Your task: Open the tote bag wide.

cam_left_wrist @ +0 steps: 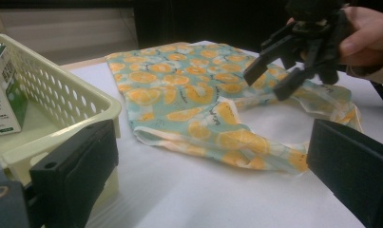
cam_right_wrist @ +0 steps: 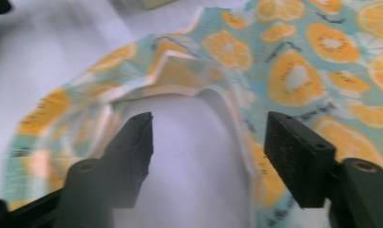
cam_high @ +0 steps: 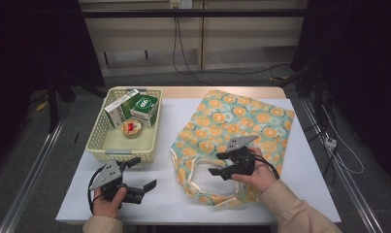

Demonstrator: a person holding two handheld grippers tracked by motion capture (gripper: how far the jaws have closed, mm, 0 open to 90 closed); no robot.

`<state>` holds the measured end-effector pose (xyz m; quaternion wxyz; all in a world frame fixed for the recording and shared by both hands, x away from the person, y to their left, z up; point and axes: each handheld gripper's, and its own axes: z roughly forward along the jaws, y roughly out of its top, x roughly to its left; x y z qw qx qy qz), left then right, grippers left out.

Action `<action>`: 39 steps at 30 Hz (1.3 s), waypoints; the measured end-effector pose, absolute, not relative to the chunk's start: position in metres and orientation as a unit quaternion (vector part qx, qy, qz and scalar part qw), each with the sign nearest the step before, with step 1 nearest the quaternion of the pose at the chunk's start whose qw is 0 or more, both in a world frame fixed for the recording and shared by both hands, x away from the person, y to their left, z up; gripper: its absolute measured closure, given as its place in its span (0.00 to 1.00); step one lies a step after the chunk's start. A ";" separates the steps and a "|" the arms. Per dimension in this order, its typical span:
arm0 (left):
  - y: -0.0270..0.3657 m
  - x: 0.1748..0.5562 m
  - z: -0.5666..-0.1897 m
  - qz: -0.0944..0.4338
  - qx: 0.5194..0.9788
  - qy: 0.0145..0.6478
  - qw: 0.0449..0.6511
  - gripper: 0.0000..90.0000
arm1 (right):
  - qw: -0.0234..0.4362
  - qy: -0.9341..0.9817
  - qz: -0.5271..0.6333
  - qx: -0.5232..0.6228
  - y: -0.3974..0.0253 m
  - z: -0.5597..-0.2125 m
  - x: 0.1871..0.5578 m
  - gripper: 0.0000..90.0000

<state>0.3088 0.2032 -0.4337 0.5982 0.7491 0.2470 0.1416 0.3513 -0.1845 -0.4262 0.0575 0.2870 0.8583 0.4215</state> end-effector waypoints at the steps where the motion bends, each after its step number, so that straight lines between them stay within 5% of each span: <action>1: 0.203 0.309 -0.433 0.142 0.749 0.247 0.598 0.03 | 0.051 0.858 0.424 0.285 -0.182 -0.425 0.348 0.32; 12: 0.205 0.309 -0.433 0.147 0.749 0.246 0.597 0.03 | 0.035 0.866 0.426 0.260 -0.164 -0.429 0.331 0.18; 23: 0.204 0.309 -0.432 0.147 0.749 0.246 0.597 0.03 | -0.015 0.882 0.424 0.206 -0.143 -0.436 0.313 0.35; 28: 0.204 0.309 -0.433 0.147 0.751 0.245 0.596 0.03 | -0.021 0.898 0.403 0.176 -0.132 -0.441 0.305 0.46; 34: 0.204 0.309 -0.433 0.146 0.748 0.248 0.598 0.03 | 0.010 0.905 0.390 0.173 -0.131 -0.448 0.310 0.97; 39: 0.205 0.310 -0.432 0.147 0.746 0.250 0.600 0.03 | 0.016 0.895 0.402 0.192 -0.123 -0.450 0.320 1.00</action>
